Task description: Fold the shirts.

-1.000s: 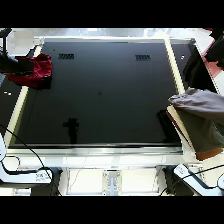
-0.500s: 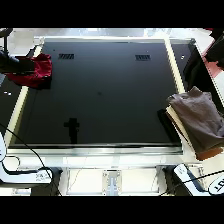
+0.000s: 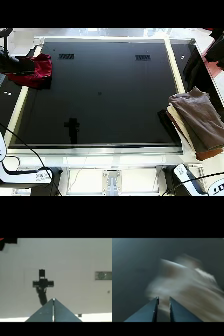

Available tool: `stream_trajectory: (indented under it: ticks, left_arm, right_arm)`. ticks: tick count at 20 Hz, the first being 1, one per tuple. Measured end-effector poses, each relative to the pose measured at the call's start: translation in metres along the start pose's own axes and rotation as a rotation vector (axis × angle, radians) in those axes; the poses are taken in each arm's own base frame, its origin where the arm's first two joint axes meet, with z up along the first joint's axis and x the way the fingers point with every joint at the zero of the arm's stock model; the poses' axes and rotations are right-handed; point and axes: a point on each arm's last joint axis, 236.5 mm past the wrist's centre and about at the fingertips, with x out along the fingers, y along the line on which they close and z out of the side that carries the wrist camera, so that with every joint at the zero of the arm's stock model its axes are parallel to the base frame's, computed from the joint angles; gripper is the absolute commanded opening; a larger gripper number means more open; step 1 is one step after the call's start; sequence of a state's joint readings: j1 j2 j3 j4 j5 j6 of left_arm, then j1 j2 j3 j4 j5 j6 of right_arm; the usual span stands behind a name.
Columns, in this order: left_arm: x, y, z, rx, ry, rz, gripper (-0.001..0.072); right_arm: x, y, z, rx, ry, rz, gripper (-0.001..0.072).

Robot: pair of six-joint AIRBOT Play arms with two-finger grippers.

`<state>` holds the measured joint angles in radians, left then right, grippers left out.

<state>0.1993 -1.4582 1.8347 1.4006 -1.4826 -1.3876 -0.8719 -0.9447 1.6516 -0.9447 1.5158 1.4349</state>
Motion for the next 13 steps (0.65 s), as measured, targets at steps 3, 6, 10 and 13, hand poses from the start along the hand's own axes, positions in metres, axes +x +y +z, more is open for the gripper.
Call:
stream_trajectory:
  ticks: [3, 6, 10, 13]
  left_arm:
    - [0.0, -0.001, 0.0, -0.064, 0.0, -0.003, 0.0009]
    - [0.0, -0.003, 0.001, -0.143, -0.002, -0.014, 0.0009]
    - [0.0, -0.004, 0.001, -0.184, -0.002, -0.019, 0.0009]
    - [0.0, -0.005, 0.001, -0.198, -0.002, -0.021, 0.0009]
  right_arm:
    - [0.013, 0.092, -0.005, -0.179, 0.019, 0.288, 0.0169]
    - [0.03, 0.165, -0.037, -0.351, 0.114, 0.493, 0.0168]
    - [0.06, 0.22, -0.089, -0.506, 0.263, 0.61, 0.0169]
    - [0.074, 0.244, -0.119, -0.572, 0.343, 0.653, 0.0169]
